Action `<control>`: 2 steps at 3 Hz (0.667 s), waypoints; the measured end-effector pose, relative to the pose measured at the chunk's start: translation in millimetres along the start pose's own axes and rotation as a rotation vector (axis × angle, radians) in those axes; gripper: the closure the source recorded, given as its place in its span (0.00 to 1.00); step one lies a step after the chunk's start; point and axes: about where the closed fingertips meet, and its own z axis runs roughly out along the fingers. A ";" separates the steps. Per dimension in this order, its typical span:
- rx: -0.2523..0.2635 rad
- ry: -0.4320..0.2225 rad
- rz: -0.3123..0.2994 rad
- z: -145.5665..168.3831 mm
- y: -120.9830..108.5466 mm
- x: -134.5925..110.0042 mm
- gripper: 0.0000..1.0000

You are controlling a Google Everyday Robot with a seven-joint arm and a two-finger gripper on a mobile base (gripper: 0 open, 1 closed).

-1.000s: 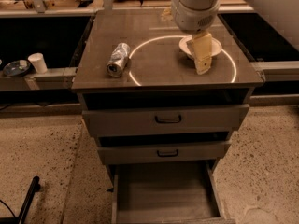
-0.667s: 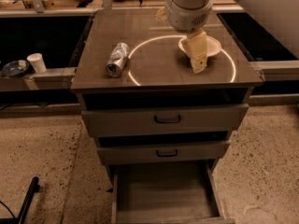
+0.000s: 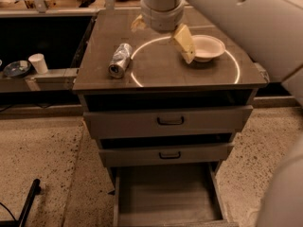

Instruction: Place redbull can into bottom drawer

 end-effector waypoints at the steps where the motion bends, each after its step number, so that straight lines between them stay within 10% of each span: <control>1: 0.024 -0.060 -0.199 13.5 -27.9 -16.4 0.00; 2: 0.028 -0.149 -0.451 42.6 -56.4 -43.5 0.00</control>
Offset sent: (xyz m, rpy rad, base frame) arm 0.0155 0.0895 -0.0579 -0.1017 0.1882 0.6803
